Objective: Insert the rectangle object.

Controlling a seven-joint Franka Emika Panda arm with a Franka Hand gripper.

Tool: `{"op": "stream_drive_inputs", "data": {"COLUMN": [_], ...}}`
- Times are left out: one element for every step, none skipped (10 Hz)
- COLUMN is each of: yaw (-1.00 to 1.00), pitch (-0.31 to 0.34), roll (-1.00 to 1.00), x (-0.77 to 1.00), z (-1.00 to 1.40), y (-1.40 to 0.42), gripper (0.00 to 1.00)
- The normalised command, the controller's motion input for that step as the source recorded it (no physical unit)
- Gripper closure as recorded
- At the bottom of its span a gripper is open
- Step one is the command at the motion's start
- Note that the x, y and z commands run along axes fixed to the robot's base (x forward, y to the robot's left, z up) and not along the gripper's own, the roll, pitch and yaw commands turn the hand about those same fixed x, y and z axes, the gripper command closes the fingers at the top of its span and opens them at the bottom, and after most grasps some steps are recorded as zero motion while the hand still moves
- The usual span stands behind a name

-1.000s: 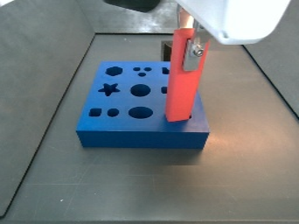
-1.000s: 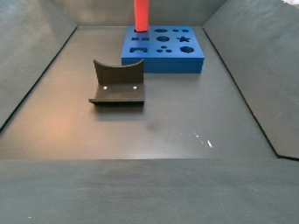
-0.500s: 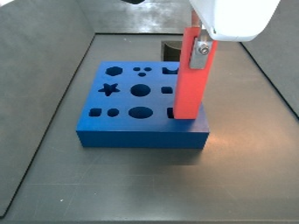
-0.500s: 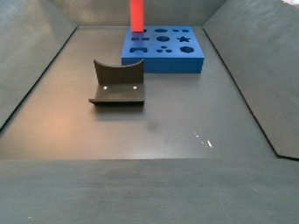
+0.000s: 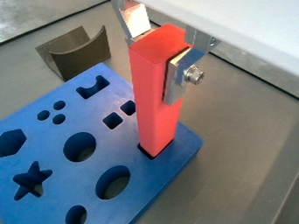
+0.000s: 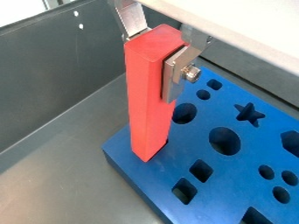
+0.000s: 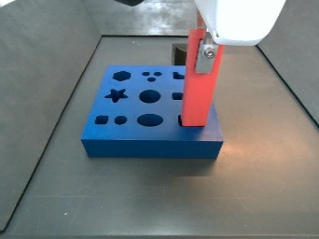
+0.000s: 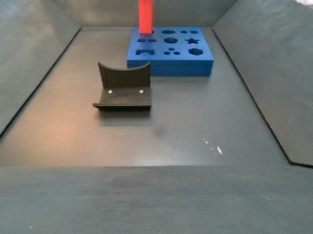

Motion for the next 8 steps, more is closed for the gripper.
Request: {"op": "stream_drive_inputs", "data": {"yaw": [0.02, 0.00, 0.00, 0.00, 0.00, 0.00, 0.00, 0.00], "pitch": [0.000, 0.000, 0.000, 0.000, 0.000, 0.000, 0.000, 0.000], "roll": [0.00, -0.01, 0.00, 0.00, -0.01, -0.03, -0.02, -0.03], "x": [-0.08, -0.14, -0.15, 0.00, 0.08, 0.15, 0.17, 0.18], "z": [-0.08, -0.07, -0.08, -0.12, -0.27, -0.34, -0.40, -0.43], "y": [0.00, 0.00, 0.00, 0.00, -0.01, 0.00, -0.02, -0.02], "gripper": [1.00, 1.00, 1.00, 1.00, 1.00, 1.00, 1.00, 1.00]}}
